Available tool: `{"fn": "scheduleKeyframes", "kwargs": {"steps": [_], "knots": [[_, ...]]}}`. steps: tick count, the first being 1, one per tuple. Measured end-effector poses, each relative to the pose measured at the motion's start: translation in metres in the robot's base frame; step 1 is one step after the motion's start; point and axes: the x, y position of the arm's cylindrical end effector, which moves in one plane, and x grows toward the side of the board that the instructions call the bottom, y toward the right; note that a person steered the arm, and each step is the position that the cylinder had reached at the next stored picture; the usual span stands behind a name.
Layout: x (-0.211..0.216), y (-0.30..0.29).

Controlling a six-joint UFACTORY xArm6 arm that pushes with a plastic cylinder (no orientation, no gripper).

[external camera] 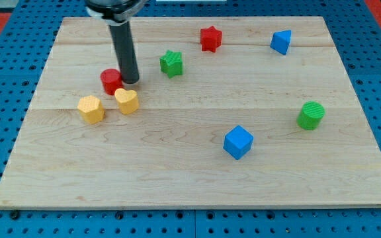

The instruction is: Place the red circle at the top right of the yellow hexagon

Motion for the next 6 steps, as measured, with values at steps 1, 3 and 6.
{"fn": "scheduleKeyframes", "kwargs": {"steps": [1,3,6], "knots": [[0.014,0.003],[-0.036,-0.005],[0.014,-0.060]]}}
